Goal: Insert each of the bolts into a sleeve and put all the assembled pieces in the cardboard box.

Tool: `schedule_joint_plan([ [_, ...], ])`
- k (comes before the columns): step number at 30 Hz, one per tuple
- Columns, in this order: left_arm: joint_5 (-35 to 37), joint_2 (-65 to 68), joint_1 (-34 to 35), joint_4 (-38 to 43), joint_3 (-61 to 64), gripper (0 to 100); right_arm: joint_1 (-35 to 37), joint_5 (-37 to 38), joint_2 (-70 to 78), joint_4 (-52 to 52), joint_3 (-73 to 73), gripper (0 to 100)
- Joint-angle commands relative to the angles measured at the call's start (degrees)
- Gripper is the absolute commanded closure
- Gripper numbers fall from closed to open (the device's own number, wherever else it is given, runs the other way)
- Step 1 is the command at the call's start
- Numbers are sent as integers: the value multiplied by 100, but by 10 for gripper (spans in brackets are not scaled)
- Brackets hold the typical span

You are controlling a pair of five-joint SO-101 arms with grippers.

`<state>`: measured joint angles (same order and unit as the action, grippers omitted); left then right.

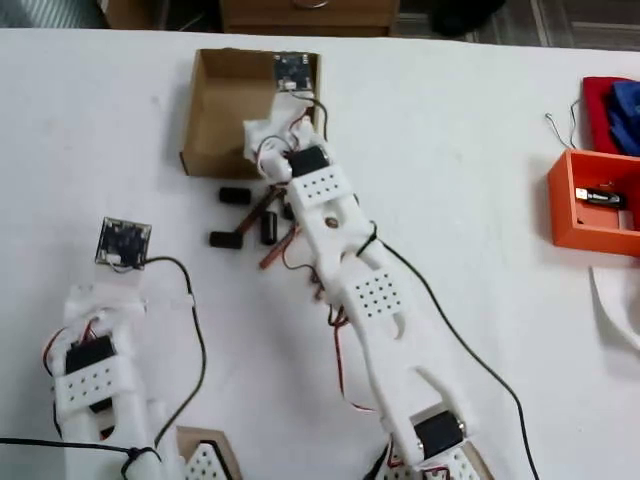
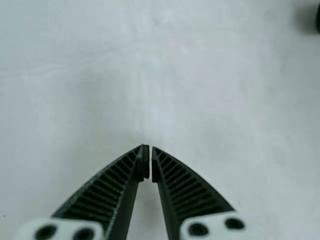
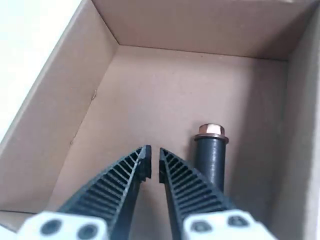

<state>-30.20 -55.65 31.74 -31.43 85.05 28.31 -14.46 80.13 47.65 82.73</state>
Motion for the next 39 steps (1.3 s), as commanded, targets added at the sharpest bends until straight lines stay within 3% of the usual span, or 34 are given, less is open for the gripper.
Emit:
schedule_joint_plan([
  [1, -35, -53, -53, 97, -22, 962, -84, 62, -734, -92, 220, 978],
  [17, -35, -53, -53, 97, -22, 962, 127, 70, -136, -295, 158, 978],
  [39, -35, -53, -53, 97, -22, 962, -382, 70, -136, -110, 176, 978],
])
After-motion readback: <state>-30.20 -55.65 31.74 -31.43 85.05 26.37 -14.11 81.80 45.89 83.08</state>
